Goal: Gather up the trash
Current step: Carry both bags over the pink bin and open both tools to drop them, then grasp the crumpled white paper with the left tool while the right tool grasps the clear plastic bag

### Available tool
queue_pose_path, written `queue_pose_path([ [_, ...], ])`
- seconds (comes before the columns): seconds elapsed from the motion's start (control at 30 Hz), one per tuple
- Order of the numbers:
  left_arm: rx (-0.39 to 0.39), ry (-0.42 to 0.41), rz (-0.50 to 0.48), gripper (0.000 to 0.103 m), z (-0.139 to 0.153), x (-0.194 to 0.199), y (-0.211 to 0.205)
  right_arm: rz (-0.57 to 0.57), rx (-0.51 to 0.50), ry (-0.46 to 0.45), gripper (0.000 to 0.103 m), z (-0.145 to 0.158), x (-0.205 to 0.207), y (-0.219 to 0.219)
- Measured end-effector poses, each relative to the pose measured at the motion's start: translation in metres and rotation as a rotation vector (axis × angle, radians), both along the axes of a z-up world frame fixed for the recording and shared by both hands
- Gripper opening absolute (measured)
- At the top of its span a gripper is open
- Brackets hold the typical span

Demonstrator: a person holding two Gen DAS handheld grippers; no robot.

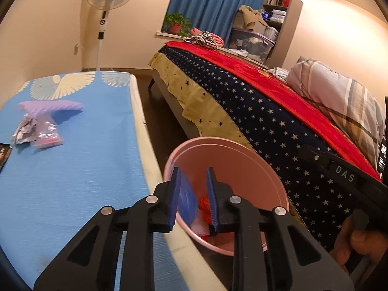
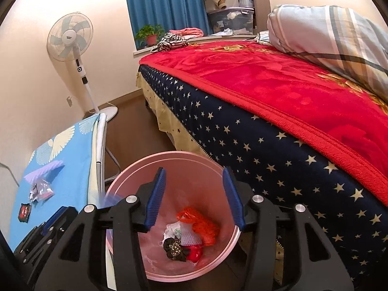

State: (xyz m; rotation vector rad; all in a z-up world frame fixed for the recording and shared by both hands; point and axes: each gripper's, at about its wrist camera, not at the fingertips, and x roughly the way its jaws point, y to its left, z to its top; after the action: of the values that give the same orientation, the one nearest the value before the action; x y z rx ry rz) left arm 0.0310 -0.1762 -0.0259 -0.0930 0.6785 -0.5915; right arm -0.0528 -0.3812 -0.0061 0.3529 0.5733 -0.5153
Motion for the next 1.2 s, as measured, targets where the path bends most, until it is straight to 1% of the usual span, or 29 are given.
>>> queue_pose_path([
  [0.13, -0.011, -0.006, 0.042, 0.022, 0.006, -0.003, 0.016, -0.002, 0.007, -0.013, 0.050, 0.003, -0.003, 0.002],
  [0.33, -0.005, -0.028, 0.084, 0.022, 0.012, -0.011, 0.038, 0.041, 0.016, -0.040, 0.050, 0.008, -0.004, 0.015],
  [0.53, 0.003, -0.057, 0.165, 0.022, 0.018, -0.010, 0.071, 0.148, 0.026, -0.066, 0.050, 0.008, 0.007, 0.044],
  [0.8, 0.015, -0.076, 0.299, 0.022, 0.015, 0.001, 0.113, 0.286, 0.056, -0.086, 0.046, 0.004, 0.030, 0.084],
  [0.83, 0.012, -0.079, 0.316, 0.022, 0.015, 0.003, 0.119, 0.303, 0.058, -0.087, 0.045, 0.003, 0.034, 0.089],
  [0.87, 0.008, -0.082, 0.332, 0.022, 0.015, 0.005, 0.124, 0.329, 0.062, -0.088, 0.042, 0.002, 0.039, 0.095],
  [0.93, 0.005, -0.089, 0.373, 0.022, 0.016, 0.010, 0.136, 0.371, 0.069, -0.088, 0.041, -0.001, 0.049, 0.105],
  [1.07, 0.003, -0.096, 0.442, 0.021, 0.014, 0.020, 0.159, 0.441, 0.078, -0.085, 0.035, -0.009, 0.069, 0.122],
  [1.2, 0.002, -0.091, 0.495, 0.020, 0.011, 0.032, 0.178, 0.501, 0.101, -0.080, 0.035, -0.016, 0.093, 0.138],
])
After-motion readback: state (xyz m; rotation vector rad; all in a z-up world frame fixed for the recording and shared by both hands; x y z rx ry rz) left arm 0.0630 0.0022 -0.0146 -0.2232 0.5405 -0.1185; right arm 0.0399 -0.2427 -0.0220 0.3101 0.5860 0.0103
